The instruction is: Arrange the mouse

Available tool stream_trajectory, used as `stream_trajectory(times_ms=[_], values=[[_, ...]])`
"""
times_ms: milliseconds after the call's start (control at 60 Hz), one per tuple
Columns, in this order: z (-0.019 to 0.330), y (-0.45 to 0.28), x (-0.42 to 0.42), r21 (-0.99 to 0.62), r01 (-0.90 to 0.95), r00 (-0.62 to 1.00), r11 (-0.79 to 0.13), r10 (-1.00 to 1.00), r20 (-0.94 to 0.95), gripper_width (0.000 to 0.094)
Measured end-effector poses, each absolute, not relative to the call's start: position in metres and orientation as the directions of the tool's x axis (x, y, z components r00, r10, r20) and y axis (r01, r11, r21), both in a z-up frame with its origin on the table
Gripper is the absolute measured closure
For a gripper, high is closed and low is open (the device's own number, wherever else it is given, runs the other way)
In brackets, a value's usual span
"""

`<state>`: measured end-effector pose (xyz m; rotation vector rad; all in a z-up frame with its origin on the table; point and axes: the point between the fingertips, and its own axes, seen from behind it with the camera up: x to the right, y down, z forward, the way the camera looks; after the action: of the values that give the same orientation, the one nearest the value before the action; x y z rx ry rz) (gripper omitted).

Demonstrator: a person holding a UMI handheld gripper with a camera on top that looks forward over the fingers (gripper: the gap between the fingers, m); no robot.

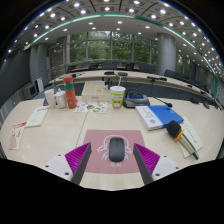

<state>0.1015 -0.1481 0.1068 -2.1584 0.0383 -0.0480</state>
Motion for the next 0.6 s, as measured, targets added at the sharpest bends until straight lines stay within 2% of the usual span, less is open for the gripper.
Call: stream_trajectory(times_ms=[250,433,600], values=[[0.189,-0.29,0.057,-0.869,0.029,0.994,-0.495,-0.074,0.075,0.0081],[0.212,-0.375,0.029,-0.867,0.033,0.993,-0.498,-0.079,0.083,0.0082],[0.217,-0.411,0.024,-0.865,0.025,0.991,-0.501,-0.102,0.088,0.008]])
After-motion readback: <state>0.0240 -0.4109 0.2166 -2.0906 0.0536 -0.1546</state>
